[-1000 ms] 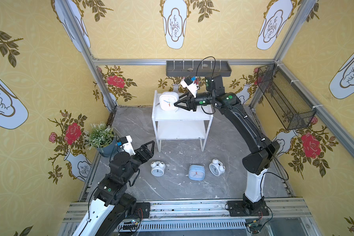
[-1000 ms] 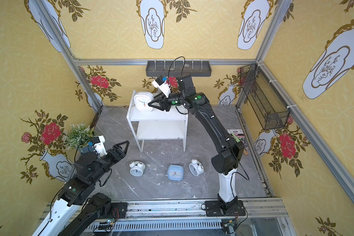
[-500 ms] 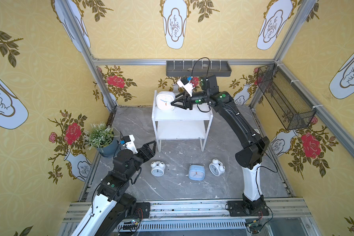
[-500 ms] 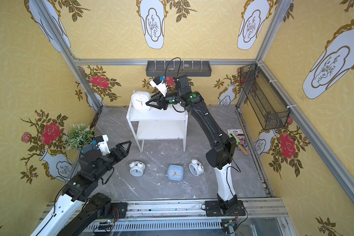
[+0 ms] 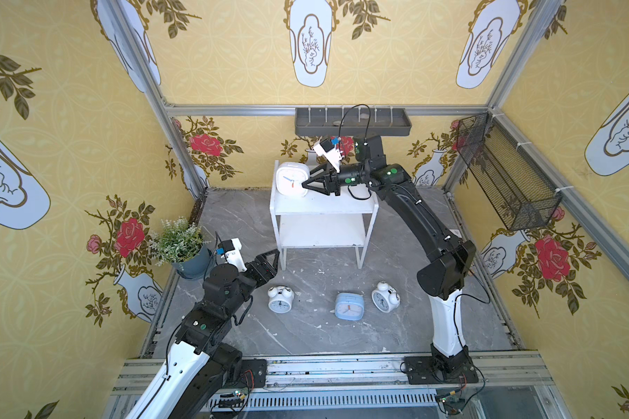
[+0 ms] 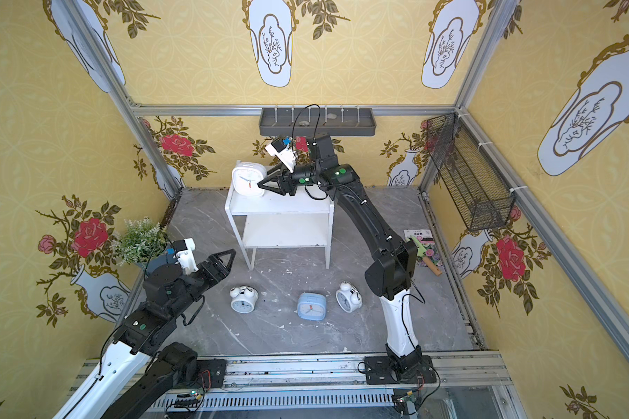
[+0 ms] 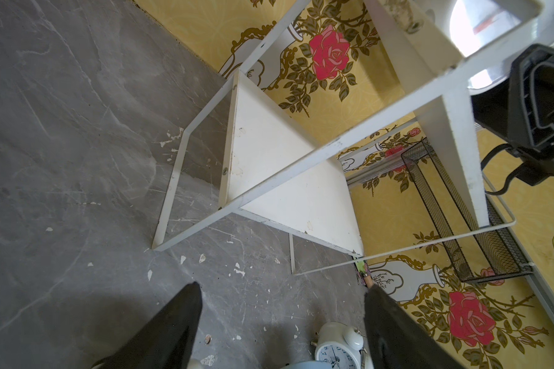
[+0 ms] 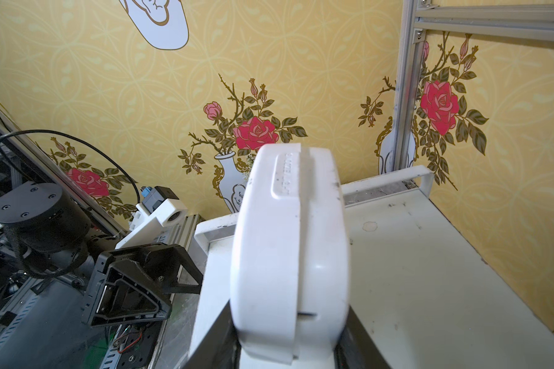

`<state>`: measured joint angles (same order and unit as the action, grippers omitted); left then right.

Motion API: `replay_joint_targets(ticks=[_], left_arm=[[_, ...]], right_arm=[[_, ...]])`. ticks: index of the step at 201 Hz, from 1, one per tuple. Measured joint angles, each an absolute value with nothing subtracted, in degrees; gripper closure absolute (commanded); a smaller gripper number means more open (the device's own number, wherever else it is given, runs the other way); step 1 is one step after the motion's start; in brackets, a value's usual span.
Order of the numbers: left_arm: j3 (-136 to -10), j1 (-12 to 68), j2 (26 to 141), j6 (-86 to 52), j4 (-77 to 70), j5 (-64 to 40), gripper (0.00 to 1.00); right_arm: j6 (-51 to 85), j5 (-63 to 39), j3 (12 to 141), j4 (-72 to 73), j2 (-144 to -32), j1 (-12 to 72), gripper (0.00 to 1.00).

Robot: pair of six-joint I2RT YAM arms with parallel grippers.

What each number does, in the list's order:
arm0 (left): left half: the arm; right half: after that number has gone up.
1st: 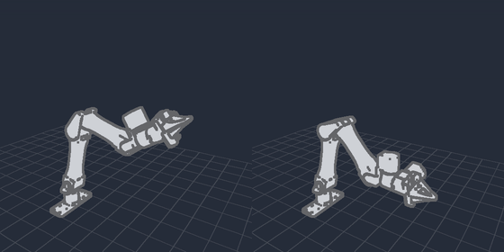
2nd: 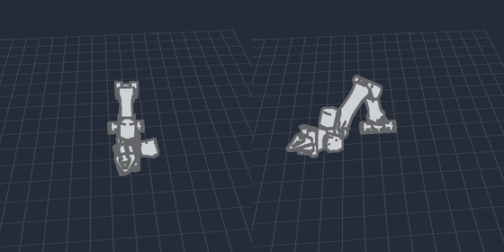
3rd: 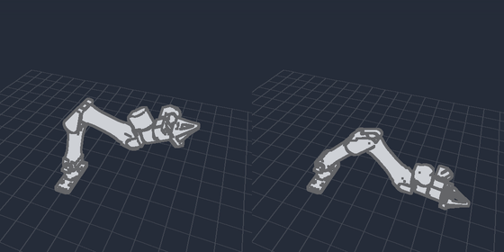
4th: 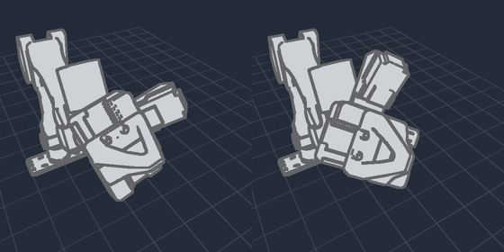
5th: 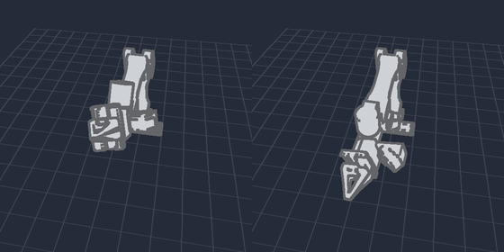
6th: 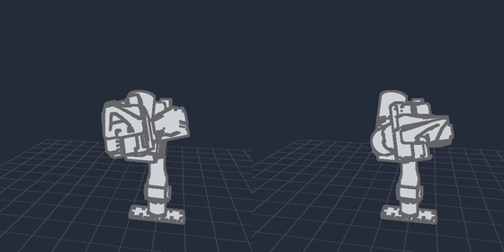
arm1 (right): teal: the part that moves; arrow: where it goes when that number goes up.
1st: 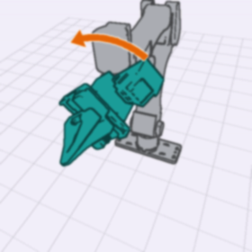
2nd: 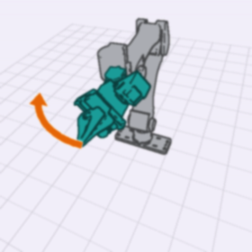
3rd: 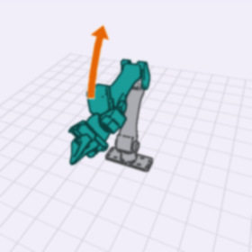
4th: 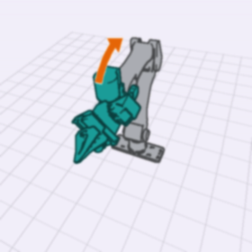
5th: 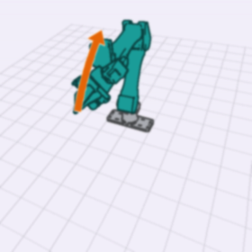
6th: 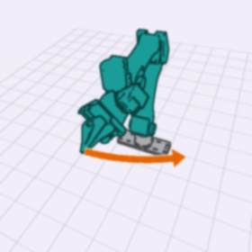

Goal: Place the alarm clocks on the shelf by style
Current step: Place the alarm on the shelf.

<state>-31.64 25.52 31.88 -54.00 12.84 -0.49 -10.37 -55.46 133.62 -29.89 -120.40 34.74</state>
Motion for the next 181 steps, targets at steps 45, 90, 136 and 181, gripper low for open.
replay_joint_targets(ticks=[45,90,136,181], left_arm=[[-31.16,25.52,31.44,-54.06,12.45,-1.32,0.17],[-30.24,23.9,30.79,-54.13,12.38,-1.76,0.18],[-29.74,23.49,30.0,-54.08,12.4,-1.78,0.18],[-29.45,22.85,29.32,-54.02,12.45,-1.69,0.18]], right_arm=[[-10.31,-53.12,133.12,-30.0,-120.16,34.5,0.46],[-10.02,-51.92,132.88,-29.89,-119.9,34.41,0.45],[-10.09,-51.75,132.84,-29.91,-119.9,34.68,0.51],[-10.48,-51.03,132.77,-29.91,-119.9,34.96,0.54]])
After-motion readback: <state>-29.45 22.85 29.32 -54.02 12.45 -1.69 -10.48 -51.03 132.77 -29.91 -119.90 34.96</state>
